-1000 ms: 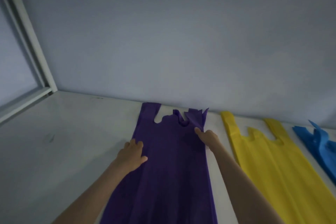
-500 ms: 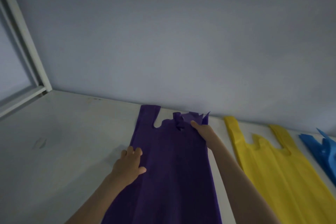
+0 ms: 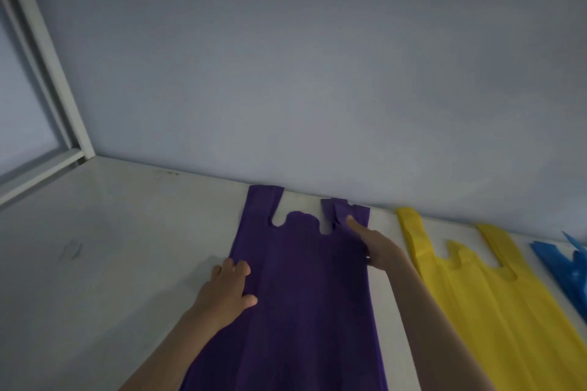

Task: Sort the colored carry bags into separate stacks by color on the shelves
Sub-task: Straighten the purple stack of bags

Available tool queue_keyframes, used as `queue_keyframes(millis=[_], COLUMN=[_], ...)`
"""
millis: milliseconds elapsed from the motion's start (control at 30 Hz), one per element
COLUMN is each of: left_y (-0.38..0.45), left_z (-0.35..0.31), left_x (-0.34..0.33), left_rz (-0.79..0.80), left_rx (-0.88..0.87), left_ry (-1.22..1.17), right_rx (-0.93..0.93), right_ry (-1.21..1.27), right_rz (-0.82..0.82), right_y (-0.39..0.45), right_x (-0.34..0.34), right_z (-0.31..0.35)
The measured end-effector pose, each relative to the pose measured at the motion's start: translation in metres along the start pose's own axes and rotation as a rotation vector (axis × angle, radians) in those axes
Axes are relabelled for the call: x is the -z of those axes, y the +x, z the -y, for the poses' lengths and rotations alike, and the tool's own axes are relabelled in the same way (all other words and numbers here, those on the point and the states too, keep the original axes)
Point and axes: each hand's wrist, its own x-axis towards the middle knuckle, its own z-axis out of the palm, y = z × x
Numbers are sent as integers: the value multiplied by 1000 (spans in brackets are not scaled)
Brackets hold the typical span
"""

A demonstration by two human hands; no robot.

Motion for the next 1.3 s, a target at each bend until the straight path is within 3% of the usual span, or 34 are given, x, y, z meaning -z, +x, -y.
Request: queue_keyframes(millis=[133,300,467,533,700,833,967,1200,1300], left_y=[0,-1,-1,0,-1,-1,0,0,0], left_z=[0,0,0,0,-1,-1,-2,-2,-2], left_x=[0,-1,-1,-1,-2,-3,-3,-2,-2], left_rz=[2,-7,-12,-12,-16,-23,-27,-26,-27], left_rx=[-2,6,7,7,12,16,20,28,33], left_ry=[-11,-4,19,27,25,32,32,33,24], right_rx=[122,81,28,106,182,11,68,-89,12], right_ry=[-45,-318,-595,-592,-488,-449,-571,-396,-468], right_rz=[-110,-374,-255,-250,-464,-308,-352,-232,-221], right_y=[12,-2,-10,-8,-4,-12,-13,-21,-19], right_x=[-6,-12,-10,-14,-13,-12,-9,-5,-7], right_z=[-1,-4,-10,-6,-1,-8,-12,-14,-17])
